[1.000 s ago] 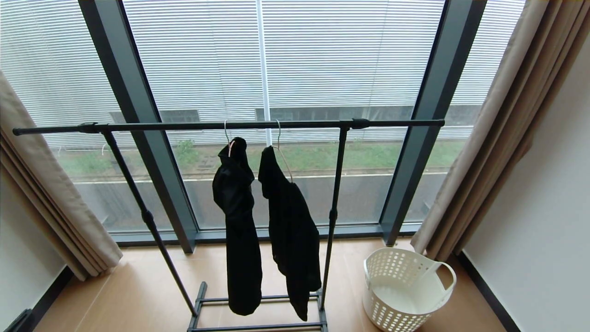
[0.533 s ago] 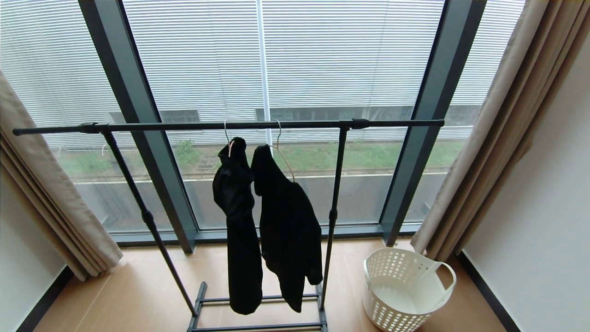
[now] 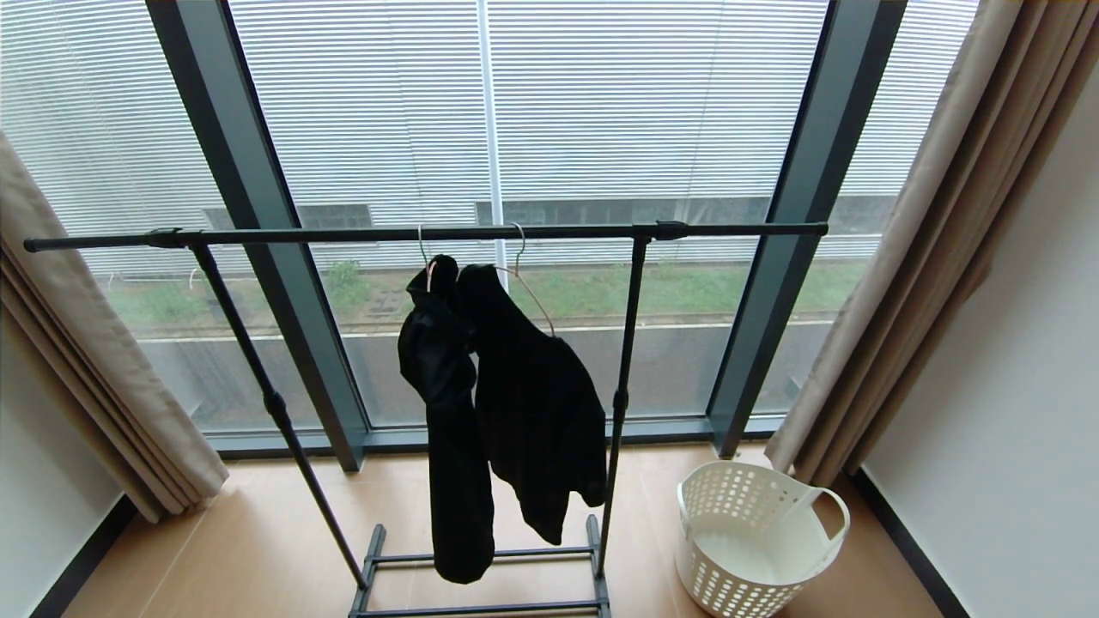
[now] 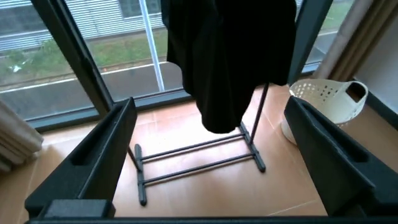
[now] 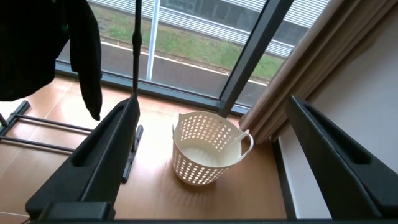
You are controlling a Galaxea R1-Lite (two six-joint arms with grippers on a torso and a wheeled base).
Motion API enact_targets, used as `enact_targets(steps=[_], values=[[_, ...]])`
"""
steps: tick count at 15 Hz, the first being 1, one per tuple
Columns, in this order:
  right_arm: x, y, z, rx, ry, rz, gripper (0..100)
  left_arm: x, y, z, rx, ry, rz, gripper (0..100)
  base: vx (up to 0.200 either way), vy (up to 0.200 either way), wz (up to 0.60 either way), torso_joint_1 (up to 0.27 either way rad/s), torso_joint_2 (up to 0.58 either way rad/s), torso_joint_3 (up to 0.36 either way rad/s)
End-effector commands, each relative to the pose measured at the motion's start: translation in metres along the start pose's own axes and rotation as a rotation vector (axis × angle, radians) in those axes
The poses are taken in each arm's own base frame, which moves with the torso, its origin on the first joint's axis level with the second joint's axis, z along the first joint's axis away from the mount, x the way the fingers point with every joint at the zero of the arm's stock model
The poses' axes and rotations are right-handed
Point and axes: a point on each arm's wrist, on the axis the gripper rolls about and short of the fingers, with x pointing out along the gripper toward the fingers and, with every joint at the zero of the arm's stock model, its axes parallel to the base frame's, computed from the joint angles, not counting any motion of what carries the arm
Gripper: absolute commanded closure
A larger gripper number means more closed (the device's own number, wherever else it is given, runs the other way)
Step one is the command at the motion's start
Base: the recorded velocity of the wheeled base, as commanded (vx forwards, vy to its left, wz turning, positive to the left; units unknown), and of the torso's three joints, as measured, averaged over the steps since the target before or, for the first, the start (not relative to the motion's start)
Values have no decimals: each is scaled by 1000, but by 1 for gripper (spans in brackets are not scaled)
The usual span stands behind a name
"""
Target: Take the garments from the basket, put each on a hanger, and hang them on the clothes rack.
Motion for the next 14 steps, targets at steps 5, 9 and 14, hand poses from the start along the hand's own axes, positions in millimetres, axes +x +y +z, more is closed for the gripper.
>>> enact_targets(steps=[5,9,14], values=[[-3,2,-1,20,-45,1,0,-4,-2,0,-74,-56,37,0,0,0,0,0,0,0],[-3,3,-1,24,-52,56,0,-7,-3,-2,-53,-100,34,0,0,0,0,0,0,0],[-1,3,-4,31,-67,45,0,-8,-3,-2,-62,-103,61,0,0,0,0,0,0,0]])
